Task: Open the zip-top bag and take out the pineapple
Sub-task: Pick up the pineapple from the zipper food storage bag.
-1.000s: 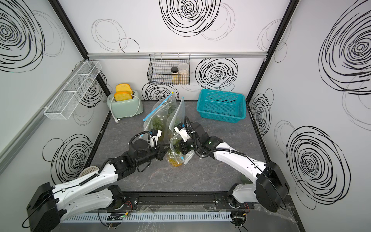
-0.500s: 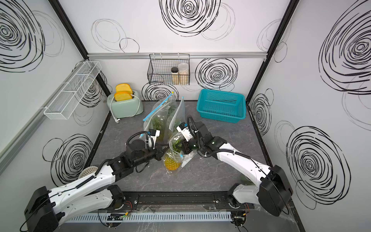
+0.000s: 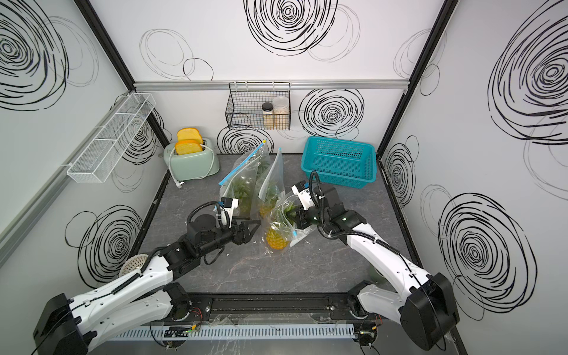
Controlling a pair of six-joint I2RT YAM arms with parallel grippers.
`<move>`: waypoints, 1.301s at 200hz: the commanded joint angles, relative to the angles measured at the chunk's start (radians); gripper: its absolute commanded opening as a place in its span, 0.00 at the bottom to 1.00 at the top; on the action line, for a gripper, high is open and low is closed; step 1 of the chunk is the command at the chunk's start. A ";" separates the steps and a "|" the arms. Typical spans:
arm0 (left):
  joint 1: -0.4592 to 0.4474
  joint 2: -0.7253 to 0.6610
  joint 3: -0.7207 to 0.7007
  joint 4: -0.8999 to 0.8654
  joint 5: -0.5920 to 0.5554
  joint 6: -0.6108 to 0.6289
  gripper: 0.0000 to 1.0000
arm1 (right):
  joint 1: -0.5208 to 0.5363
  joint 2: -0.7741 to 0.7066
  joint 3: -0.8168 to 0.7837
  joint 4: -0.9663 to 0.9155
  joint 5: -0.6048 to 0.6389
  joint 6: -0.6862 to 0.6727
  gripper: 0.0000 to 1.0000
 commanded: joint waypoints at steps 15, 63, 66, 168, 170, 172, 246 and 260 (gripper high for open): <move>-0.021 -0.071 -0.046 0.102 0.130 -0.011 0.83 | -0.030 -0.066 0.125 -0.030 -0.064 -0.015 0.00; -0.062 -0.129 -0.155 0.174 0.164 -0.022 0.97 | -0.063 -0.086 0.279 -0.171 -0.151 -0.038 0.00; -0.063 -0.128 -0.160 0.179 0.164 -0.023 0.97 | -0.063 -0.088 0.283 -0.176 -0.155 -0.038 0.00; -0.102 -0.056 -0.225 0.474 0.243 -0.116 0.96 | -0.064 -0.112 0.379 -0.201 -0.165 -0.027 0.00; -0.102 -0.052 -0.226 0.480 0.248 -0.119 0.95 | -0.064 -0.113 0.377 -0.198 -0.164 -0.025 0.00; -0.102 -0.049 -0.227 0.486 0.253 -0.121 0.95 | -0.064 -0.114 0.376 -0.194 -0.164 -0.023 0.00; -0.104 -0.020 -0.207 0.490 0.329 -0.120 0.13 | -0.065 -0.127 0.348 -0.112 -0.172 0.000 0.00; -0.104 -0.027 -0.193 0.439 0.284 -0.105 0.00 | -0.066 -0.125 0.347 -0.106 -0.176 0.001 0.00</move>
